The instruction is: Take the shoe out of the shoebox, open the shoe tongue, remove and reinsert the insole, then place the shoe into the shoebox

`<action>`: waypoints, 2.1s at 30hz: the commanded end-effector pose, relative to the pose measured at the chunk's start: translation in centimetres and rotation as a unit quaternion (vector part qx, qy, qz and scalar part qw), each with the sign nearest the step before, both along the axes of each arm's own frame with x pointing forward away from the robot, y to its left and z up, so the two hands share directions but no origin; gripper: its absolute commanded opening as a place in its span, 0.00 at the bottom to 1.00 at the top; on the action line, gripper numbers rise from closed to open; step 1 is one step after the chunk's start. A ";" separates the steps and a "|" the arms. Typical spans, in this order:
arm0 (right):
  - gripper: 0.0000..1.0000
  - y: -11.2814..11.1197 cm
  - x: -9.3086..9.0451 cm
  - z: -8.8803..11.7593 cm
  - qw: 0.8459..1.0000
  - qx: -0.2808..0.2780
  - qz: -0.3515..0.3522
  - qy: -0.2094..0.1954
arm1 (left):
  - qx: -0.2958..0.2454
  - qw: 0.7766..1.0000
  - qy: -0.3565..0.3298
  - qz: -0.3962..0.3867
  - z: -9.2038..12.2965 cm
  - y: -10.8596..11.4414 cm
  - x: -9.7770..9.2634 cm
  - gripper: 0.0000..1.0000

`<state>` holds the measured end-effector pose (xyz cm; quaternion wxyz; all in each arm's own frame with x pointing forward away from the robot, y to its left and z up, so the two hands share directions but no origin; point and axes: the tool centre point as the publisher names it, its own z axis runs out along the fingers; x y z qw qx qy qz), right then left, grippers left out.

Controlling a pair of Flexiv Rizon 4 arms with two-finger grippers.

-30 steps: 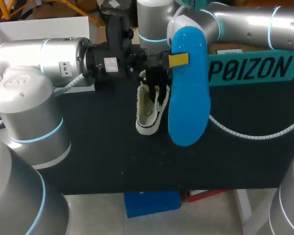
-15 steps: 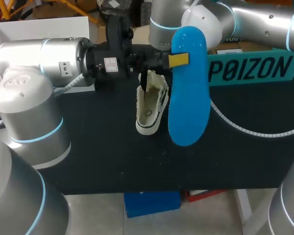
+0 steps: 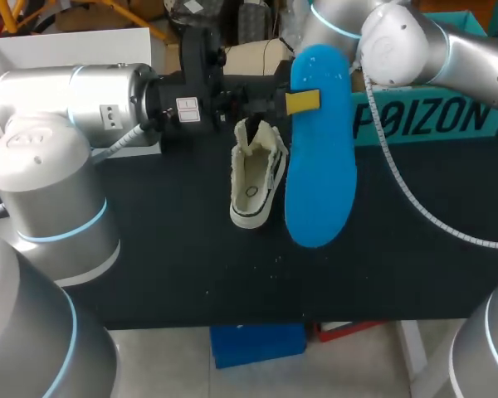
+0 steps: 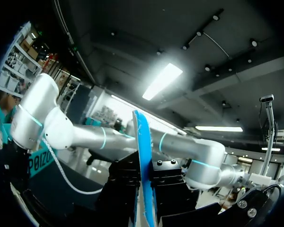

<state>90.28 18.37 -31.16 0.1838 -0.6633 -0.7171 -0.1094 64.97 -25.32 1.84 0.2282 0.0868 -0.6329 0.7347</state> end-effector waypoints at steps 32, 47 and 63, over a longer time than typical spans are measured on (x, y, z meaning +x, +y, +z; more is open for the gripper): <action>1.00 -5.3 -0.9 5.7 0.821 0.566 -0.069 0.032 | 0.001 1.000 0.000 0.002 0.0 -0.1 -0.1 0.00; 1.00 -5.4 -0.8 6.6 0.850 0.520 -0.081 -0.019 | 0.001 1.000 0.000 0.002 0.0 -0.1 -0.1 0.00; 1.00 -5.8 -1.5 6.7 0.854 0.509 -0.104 -0.035 | 0.001 1.000 0.000 0.002 0.0 -0.1 -0.1 0.00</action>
